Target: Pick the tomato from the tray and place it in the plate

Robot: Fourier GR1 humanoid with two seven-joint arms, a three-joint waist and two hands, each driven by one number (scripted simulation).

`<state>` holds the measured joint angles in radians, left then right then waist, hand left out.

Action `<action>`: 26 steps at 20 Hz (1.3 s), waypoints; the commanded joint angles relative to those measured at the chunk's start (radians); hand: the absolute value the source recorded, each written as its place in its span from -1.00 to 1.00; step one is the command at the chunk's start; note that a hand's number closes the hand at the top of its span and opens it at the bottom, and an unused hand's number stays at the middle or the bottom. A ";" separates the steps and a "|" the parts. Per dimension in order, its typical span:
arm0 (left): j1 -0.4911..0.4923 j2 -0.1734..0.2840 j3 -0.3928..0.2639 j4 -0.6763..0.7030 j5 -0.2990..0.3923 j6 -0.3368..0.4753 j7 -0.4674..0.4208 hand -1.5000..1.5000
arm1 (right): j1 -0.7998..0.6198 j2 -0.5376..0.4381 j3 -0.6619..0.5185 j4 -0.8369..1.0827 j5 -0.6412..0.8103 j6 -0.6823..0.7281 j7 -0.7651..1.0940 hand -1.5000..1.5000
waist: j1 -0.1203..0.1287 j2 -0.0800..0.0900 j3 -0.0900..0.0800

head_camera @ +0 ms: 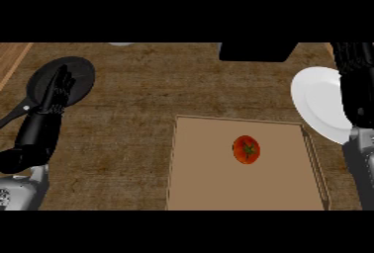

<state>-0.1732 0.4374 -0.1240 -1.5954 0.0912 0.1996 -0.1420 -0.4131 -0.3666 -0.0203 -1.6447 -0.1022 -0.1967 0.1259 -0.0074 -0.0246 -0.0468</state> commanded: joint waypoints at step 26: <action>0.206 -0.183 -0.052 0.163 0.179 -0.081 0.335 0.00 | 0.380 -0.266 -0.074 0.038 0.214 0.310 -0.512 -1.00 | 0.002 0.020 0.044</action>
<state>0.0207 0.2368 -0.1875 -1.4201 0.2549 0.1391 0.1734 -0.0866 -0.5633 -0.1702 -1.5331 0.0011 0.0877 -0.4678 -0.0045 -0.0023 -0.0009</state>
